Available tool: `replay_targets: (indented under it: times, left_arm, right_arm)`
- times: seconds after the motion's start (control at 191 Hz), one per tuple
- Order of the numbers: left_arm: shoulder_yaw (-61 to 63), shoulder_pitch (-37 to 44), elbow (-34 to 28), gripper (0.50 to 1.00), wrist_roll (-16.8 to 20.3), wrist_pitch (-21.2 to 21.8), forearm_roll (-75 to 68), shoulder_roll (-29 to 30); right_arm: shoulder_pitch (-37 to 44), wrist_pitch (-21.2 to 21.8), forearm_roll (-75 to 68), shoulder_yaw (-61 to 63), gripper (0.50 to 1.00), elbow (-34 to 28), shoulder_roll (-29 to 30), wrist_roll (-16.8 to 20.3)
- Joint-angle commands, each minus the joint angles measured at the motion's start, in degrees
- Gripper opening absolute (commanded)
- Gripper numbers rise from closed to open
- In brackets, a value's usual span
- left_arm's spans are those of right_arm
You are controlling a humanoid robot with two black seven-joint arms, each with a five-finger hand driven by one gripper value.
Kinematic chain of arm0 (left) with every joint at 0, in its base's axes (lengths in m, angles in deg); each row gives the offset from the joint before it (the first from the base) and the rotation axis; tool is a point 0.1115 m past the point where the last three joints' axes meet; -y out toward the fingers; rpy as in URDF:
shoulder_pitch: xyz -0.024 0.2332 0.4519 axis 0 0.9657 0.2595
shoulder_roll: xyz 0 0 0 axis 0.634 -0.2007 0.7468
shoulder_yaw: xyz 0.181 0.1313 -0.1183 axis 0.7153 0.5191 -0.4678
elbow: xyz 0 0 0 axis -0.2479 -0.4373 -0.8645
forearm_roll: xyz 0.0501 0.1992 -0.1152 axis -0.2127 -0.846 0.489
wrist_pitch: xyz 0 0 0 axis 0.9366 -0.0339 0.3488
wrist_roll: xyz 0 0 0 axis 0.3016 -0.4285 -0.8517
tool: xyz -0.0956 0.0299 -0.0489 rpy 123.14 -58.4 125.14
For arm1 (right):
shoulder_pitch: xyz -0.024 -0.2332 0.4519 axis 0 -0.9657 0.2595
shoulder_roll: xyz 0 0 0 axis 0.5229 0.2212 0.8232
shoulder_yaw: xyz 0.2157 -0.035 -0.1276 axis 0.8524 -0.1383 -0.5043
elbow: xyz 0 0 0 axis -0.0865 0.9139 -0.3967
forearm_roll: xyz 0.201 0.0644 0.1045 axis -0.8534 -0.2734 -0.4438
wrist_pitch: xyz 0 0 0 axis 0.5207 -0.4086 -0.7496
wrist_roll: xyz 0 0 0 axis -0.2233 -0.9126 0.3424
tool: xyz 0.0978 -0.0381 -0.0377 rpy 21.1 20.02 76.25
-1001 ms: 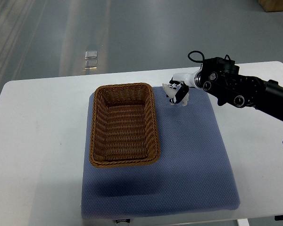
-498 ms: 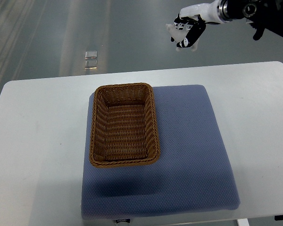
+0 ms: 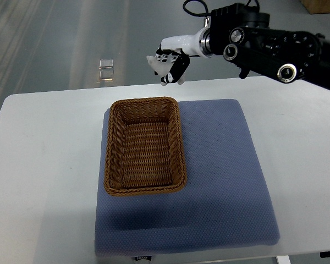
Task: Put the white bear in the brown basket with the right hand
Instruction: 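Lift the white bear with the right hand and carry it toward the basket, then lower the bear into the basket and open the right hand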
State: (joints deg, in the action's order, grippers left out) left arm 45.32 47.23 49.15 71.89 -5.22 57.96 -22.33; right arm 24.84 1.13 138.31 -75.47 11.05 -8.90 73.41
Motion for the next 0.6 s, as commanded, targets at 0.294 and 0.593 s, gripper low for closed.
replay_targets:
  times: [0.294, 0.593]
  left_arm:
    - [0.0, 0.0, -0.1, 1.000, 0.0, 0.0, 0.0, 0.0]
    - [0.0, 0.0, -0.1, 1.000, 0.0, 0.0, 0.0, 0.0]
  right_arm:
    - [-9.3, -7.4, 0.9, -0.3, 0.500, 5.1, 9.1, -0.4]
    - [-13.3, -9.1, 1.0, -0.2, 0.500, 5.7, 9.1, -0.7]
